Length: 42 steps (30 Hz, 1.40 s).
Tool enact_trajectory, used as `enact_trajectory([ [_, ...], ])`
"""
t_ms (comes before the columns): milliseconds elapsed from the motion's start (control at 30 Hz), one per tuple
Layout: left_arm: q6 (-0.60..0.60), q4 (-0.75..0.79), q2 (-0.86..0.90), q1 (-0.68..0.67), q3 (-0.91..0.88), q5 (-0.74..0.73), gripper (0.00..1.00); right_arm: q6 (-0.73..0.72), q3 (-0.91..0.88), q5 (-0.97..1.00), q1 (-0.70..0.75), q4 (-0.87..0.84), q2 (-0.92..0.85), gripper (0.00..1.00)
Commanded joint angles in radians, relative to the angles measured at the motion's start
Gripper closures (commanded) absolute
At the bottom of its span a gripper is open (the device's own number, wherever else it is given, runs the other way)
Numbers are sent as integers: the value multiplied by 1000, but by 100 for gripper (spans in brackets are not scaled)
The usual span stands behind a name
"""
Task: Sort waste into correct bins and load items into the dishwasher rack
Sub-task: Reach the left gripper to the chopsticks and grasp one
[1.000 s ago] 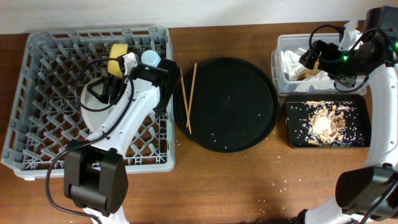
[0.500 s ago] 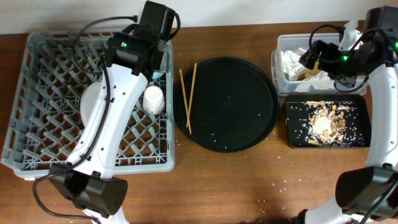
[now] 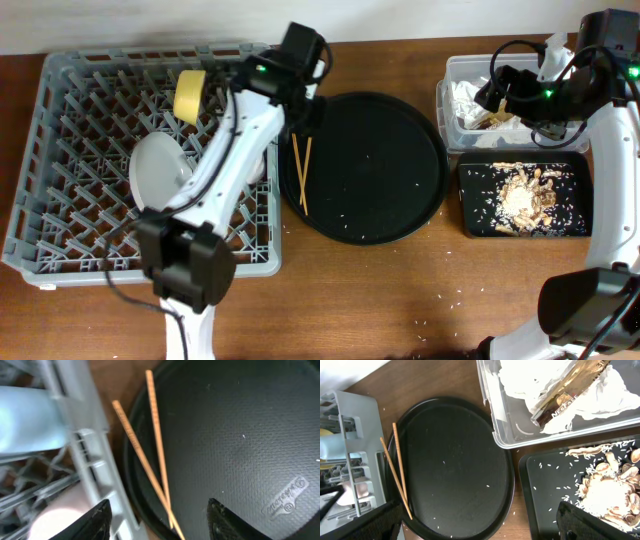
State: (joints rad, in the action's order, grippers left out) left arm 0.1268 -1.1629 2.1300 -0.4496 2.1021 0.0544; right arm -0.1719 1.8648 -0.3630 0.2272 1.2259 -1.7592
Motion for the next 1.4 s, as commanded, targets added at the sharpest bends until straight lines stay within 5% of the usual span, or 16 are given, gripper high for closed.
enact_trajectory([
  [0, -8, 11, 53, -18, 10, -11, 48, 8, -2, 9, -5, 2, -3, 1],
  [100, -8, 32, 94, -22, 10, -3, 61, 8, -2, 9, -5, 2, -3, 1],
  [667, 93, 289, 309, -22, 10, 103, 66, 7, -2, 9, -5, 19, -3, 1],
  [1067, 97, 300, 356, -22, 10, 100, 70, 8, -2, 9, -5, 19, -3, 1],
  [1267, 97, 302, 356, -22, 10, 100, 96, 8, -2, 9, -5, 19, -3, 1],
  [1367, 97, 303, 356, -26, 12, 99, 99, 8, -2, 9, -5, 19, -3, 1],
])
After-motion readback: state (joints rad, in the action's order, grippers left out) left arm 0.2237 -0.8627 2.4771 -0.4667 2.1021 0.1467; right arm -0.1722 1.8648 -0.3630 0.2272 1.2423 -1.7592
